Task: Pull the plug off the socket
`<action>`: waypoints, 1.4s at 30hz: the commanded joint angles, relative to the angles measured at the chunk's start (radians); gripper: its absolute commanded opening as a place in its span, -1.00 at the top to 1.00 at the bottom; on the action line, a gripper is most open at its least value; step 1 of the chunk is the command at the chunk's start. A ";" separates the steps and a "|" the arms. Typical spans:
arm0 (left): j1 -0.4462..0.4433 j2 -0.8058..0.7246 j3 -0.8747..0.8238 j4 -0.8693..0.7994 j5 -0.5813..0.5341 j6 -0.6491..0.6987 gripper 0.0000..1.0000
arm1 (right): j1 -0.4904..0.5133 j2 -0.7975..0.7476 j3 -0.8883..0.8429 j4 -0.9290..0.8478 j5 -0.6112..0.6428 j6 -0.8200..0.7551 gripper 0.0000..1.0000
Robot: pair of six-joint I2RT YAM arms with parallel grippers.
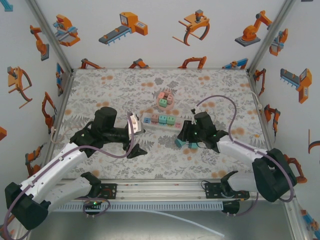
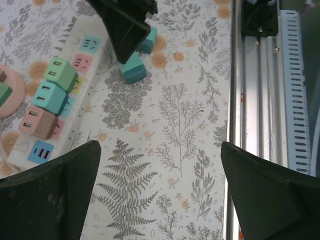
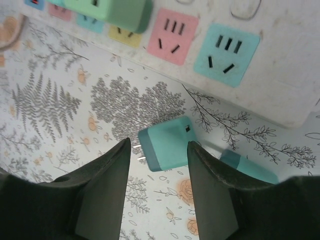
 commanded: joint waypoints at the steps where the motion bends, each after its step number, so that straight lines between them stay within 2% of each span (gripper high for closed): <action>1: -0.006 -0.004 -0.007 0.032 -0.065 -0.026 -0.94 | 0.005 -0.058 0.085 -0.059 0.042 -0.058 0.04; 5: -0.007 -0.007 -0.015 0.089 -0.081 -0.078 -0.94 | 0.005 -0.116 0.154 -0.067 0.057 -0.149 0.04; 8: -0.007 -0.014 -0.029 0.140 -0.103 -0.115 -0.94 | 0.005 -0.165 0.164 0.010 0.067 -0.256 0.04; 16: -0.010 -0.006 -0.090 0.405 -0.251 -0.260 -0.94 | 0.008 -0.215 0.088 0.503 0.015 -0.558 0.03; 19: -0.010 0.015 -0.088 0.465 -0.324 -0.302 -0.94 | 0.008 -0.188 0.084 0.617 -0.031 -0.662 0.00; 22: -0.011 0.054 -0.057 0.450 -0.401 -0.317 -0.94 | 0.008 -0.157 0.102 0.626 -0.078 -0.761 -0.06; 26: -0.009 0.098 -0.023 0.433 -0.534 -0.383 -0.94 | 0.008 -0.124 0.146 0.504 -0.127 -0.884 -0.25; 28: -0.003 0.119 -0.014 0.435 -0.594 -0.439 -0.94 | 0.008 -0.104 0.199 0.368 -0.133 -0.917 -0.41; 32: 0.031 0.180 0.018 0.430 -0.694 -0.619 -0.94 | 0.008 -0.013 0.359 0.053 -0.099 -0.923 -0.52; 35: 0.099 0.239 0.064 0.377 -0.681 -0.799 -0.94 | 0.008 0.077 0.483 -0.139 -0.078 -0.889 -0.58; 38: 0.185 0.322 0.138 0.273 -0.597 -0.962 -0.94 | 0.008 0.168 0.576 -0.261 -0.090 -0.873 -0.60; 42: 0.255 0.442 0.234 0.154 -0.490 -1.034 -0.94 | 0.008 0.295 0.684 -0.385 -0.100 -0.851 -0.61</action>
